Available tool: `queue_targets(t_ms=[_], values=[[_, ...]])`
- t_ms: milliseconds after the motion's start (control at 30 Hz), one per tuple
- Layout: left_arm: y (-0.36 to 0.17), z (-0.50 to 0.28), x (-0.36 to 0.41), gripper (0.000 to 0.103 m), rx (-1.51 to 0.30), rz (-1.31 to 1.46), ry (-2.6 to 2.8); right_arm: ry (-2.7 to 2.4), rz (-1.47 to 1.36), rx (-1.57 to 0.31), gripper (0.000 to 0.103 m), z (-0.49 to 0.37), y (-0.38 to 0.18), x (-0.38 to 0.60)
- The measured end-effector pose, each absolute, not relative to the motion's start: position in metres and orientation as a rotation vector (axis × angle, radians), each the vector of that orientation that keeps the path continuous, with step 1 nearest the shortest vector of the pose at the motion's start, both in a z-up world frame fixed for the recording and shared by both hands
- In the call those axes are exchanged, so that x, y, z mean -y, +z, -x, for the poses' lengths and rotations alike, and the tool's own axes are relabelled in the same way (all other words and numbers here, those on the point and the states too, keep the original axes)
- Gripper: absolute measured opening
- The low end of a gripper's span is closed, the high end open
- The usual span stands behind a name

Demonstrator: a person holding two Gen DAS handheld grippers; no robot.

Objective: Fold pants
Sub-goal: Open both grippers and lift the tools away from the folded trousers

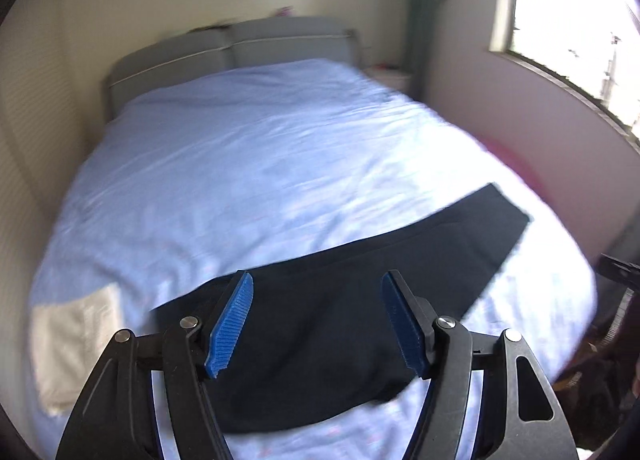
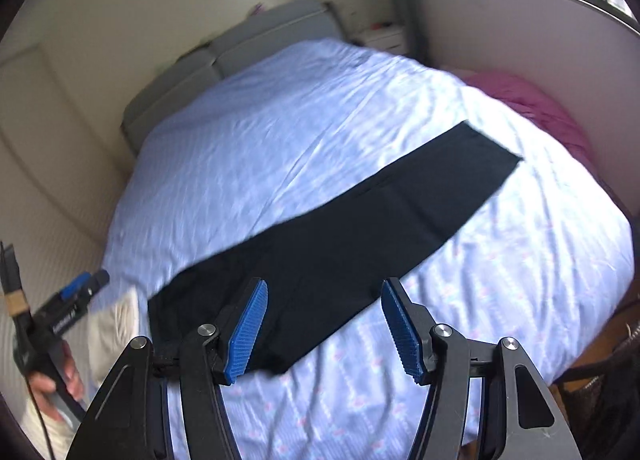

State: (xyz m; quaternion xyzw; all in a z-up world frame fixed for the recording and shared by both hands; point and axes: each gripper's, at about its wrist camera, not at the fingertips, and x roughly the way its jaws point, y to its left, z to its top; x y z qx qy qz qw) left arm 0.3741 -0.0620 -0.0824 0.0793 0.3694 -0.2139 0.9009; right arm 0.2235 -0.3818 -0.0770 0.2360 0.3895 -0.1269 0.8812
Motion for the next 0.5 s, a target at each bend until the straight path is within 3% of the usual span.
queue_targets(t_ms=[500], values=[[-0.061,-0.409,0.349,0.066,-0.707,-0.246,-0.805,-0.415,-0.538,-0.703,0.061,-0.214,-0.076,0.59]])
